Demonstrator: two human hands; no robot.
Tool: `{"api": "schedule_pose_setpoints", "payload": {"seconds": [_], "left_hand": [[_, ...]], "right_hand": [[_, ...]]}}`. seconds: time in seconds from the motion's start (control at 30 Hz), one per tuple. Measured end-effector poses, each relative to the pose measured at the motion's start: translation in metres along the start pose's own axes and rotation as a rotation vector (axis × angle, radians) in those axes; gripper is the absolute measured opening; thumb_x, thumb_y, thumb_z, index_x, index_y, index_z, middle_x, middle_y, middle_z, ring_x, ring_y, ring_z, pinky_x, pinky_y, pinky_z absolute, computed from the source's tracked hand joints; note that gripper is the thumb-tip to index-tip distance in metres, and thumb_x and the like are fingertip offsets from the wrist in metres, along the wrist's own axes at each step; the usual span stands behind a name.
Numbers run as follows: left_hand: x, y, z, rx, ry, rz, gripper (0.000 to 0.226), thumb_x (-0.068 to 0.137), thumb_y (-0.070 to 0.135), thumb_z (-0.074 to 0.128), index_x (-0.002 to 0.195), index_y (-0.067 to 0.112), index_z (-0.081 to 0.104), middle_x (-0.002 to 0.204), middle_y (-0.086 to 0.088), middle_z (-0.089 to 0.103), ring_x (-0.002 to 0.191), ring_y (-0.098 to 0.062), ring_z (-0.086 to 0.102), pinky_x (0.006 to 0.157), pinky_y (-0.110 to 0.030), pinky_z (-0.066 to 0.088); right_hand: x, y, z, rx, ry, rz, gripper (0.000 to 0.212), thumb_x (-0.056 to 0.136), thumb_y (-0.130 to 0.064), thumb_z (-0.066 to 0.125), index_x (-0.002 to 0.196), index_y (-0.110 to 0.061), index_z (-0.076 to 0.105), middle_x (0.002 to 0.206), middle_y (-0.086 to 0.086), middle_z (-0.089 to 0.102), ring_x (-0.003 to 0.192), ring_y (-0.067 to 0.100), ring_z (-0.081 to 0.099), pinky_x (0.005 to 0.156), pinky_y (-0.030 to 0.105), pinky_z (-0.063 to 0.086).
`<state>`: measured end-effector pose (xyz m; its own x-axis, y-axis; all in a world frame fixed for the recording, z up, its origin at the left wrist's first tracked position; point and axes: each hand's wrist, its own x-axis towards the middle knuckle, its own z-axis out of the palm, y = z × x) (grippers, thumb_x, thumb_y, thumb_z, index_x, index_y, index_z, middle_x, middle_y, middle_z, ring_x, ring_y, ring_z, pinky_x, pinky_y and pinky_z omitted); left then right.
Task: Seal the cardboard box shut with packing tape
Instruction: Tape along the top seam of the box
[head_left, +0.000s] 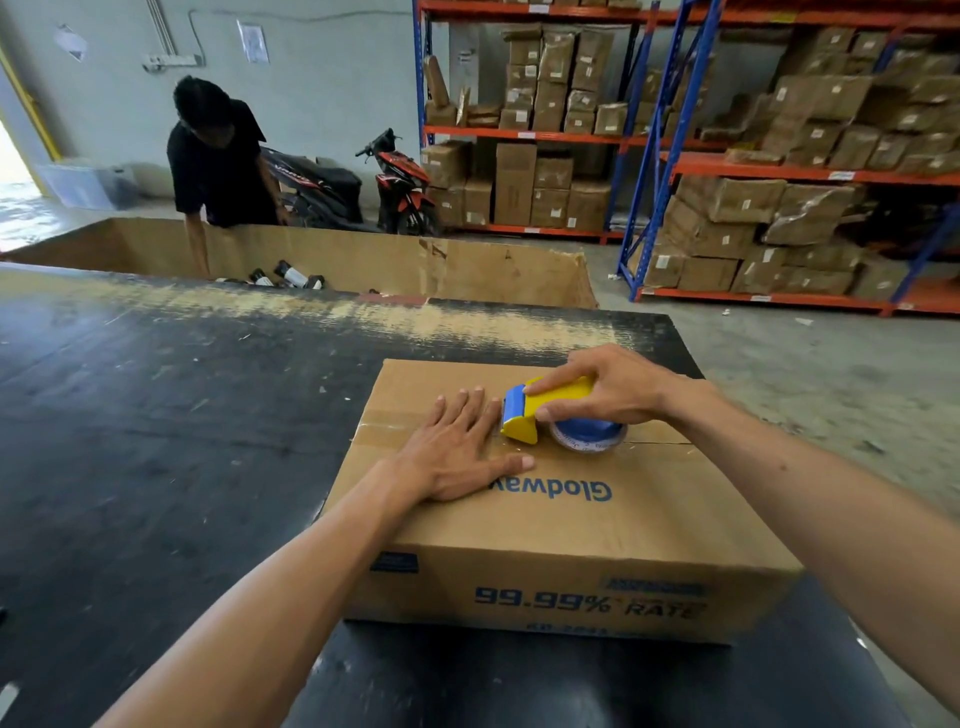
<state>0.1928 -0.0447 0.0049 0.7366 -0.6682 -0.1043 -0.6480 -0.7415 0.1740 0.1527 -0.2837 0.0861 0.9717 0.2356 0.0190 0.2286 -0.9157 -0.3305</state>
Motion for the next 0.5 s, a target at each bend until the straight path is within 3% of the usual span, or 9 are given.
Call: {"api": "schedule_pose_setpoints", "payload": {"seconds": [0.1,0.23,0.3,0.4,0.5], "left_hand": [[0.0,0.001,-0.001,0.02,-0.008,-0.01,0.103,0.081,0.088,0.018,0.157,0.023,-0.007,0.165,-0.005,-0.014,0.151,-0.018,-0.016,0.122,-0.043,-0.008],[0.001,0.0,0.0,0.043,-0.018,-0.008,0.103,0.081,0.087,0.018,0.157,0.022,-0.006,0.164,-0.006,-0.015,0.15,-0.019,-0.017,0.122,-0.044,-0.009],[0.001,0.0,0.0,0.047,-0.024,-0.001,0.103,0.082,0.087,0.017,0.157,0.022,-0.007,0.164,-0.006,-0.016,0.15,-0.019,-0.017,0.122,-0.044,-0.01],[-0.001,0.0,-0.002,0.052,-0.038,0.007,0.102,0.081,0.087,0.017,0.157,0.023,-0.009,0.164,-0.005,-0.018,0.15,-0.019,-0.018,0.122,-0.043,-0.01],[-0.003,-0.005,-0.003,0.065,-0.037,0.014,0.102,0.081,0.087,0.016,0.157,0.023,-0.009,0.164,-0.005,-0.018,0.15,-0.019,-0.019,0.122,-0.042,-0.01]], "right_hand": [[-0.008,0.007,-0.007,0.004,-0.05,0.012,0.045,0.071,-0.082,0.059,0.112,-0.065,0.064,0.093,-0.013,0.055,0.087,0.01,0.051,0.07,0.031,0.037],[-0.048,0.042,-0.025,0.064,-0.049,0.116,0.04,0.073,-0.074,0.067,0.111,-0.062,0.067,0.109,-0.006,0.056,0.103,0.016,0.051,0.082,0.035,0.042],[-0.06,0.049,-0.027,0.094,-0.033,0.147,0.04,0.072,-0.072,0.069,0.11,-0.062,0.067,0.106,-0.007,0.056,0.098,0.014,0.052,0.079,0.032,0.042],[-0.054,0.043,-0.027,-0.02,-0.07,0.128,0.04,0.071,-0.082,0.061,0.108,-0.067,0.063,0.097,-0.009,0.054,0.091,0.013,0.052,0.08,0.037,0.045],[-0.051,0.036,-0.028,-0.079,-0.104,0.122,0.049,0.066,-0.088,0.053,0.11,-0.068,0.061,0.108,-0.008,0.056,0.101,0.016,0.052,0.089,0.043,0.046]]}}
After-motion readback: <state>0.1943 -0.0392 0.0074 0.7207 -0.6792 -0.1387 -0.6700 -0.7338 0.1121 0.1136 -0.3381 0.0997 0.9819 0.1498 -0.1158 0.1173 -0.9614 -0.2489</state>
